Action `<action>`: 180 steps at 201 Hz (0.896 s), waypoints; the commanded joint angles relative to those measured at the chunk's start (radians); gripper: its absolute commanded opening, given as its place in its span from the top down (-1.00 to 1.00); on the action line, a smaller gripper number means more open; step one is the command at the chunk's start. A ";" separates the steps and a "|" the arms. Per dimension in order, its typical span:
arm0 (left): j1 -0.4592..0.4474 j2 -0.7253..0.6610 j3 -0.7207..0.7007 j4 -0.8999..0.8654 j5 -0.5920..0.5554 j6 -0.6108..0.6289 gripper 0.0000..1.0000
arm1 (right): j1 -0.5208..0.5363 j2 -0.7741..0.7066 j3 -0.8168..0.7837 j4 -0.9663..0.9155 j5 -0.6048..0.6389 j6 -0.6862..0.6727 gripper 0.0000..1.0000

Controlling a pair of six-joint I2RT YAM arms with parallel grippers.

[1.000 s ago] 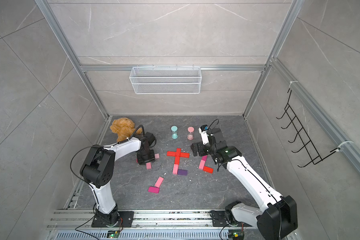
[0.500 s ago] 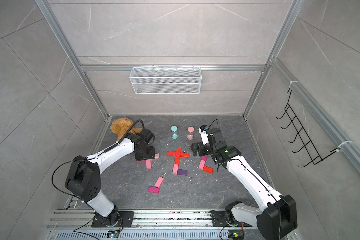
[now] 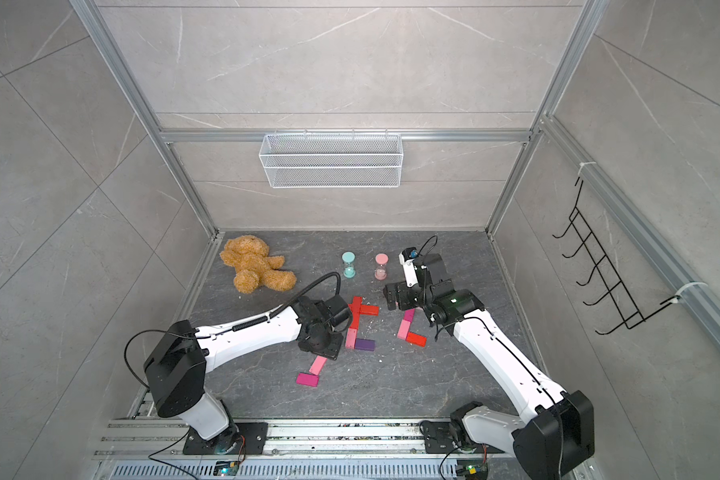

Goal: Assemble the letter t with building blocks
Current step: Assemble the building block at the center of the board.

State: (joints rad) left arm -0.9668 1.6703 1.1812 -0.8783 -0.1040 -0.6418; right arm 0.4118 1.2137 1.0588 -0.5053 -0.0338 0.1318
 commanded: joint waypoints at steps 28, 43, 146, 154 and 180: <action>-0.046 -0.014 -0.092 0.028 -0.045 -0.153 -0.20 | 0.002 -0.013 0.011 -0.021 0.024 0.016 -1.00; -0.051 -0.003 -0.115 0.047 -0.042 -0.163 -0.20 | 0.002 -0.014 0.012 -0.021 0.026 0.015 -1.00; -0.049 0.088 -0.127 0.084 -0.078 -0.196 0.11 | 0.003 0.003 0.028 -0.024 0.024 0.017 -1.00; -0.046 0.090 -0.129 0.086 -0.073 -0.204 0.14 | 0.003 0.003 0.029 -0.024 0.025 0.016 -1.00; -0.033 0.085 -0.147 0.099 -0.060 -0.227 0.25 | 0.001 0.003 0.029 -0.026 0.028 0.013 -1.00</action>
State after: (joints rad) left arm -1.0138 1.7481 1.0504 -0.7956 -0.1696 -0.8322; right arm 0.4118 1.2137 1.0588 -0.5095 -0.0219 0.1364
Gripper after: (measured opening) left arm 0.399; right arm 0.994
